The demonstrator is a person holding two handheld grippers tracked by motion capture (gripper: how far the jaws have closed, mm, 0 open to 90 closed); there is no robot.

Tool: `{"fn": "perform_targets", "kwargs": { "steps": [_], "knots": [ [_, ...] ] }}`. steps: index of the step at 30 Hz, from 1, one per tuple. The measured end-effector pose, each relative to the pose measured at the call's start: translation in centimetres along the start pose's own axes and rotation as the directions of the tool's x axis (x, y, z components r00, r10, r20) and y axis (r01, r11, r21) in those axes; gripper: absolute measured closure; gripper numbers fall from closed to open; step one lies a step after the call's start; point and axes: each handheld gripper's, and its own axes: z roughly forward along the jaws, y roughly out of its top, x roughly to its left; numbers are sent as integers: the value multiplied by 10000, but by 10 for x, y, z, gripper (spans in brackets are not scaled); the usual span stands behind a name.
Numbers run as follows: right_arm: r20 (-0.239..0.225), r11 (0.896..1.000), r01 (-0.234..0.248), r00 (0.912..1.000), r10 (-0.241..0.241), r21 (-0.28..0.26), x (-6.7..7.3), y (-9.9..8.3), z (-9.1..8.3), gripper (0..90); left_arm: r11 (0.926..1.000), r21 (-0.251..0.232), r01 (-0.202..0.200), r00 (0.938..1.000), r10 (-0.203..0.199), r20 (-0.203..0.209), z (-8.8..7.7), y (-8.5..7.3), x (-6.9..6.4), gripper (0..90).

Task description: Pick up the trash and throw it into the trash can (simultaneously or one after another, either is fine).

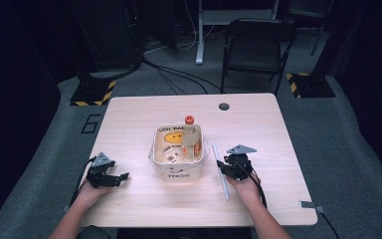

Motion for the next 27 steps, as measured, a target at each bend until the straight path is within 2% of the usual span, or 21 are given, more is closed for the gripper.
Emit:
{"fn": "perform_targets", "kwargs": {
  "steps": [6, 15, 19, 22, 25, 27],
  "knots": [
    [-20, 9992, -115, 9999, 116, 395, 1, -5, 8, 659, 10000, -41, -84, 9999, 84, -64, 0, 0, 0, 141],
    [20, 9974, 76, 10000, -78, 722, 6, -12, 5, 702, 10000, -45, -68, 10000, 68, -36, 0, 0, 0, 141],
    [8, 9955, -38, 10000, 37, 948, 8, -15, 4, 724, 9999, 119, -99, 9999, 98, 54, -1, 0, 0, 141],
    [-90, 9944, 178, 9998, -169, 1046, 8, -17, 4, 734, 9999, 78, -90, 9999, 90, 53, -1, 0, 0, 141],
    [-65, 9918, 64, 10000, -56, 1279, 12, -19, 4, 746, 9999, 81, -91, 9999, 90, 55, -1, 0, 0, 141],
    [14, 9906, 163, 9999, -167, 1359, 12, -19, 5, 748, 9999, 82, -95, 9999, 95, 59, -1, 0, 0, 141]
  ]
}}
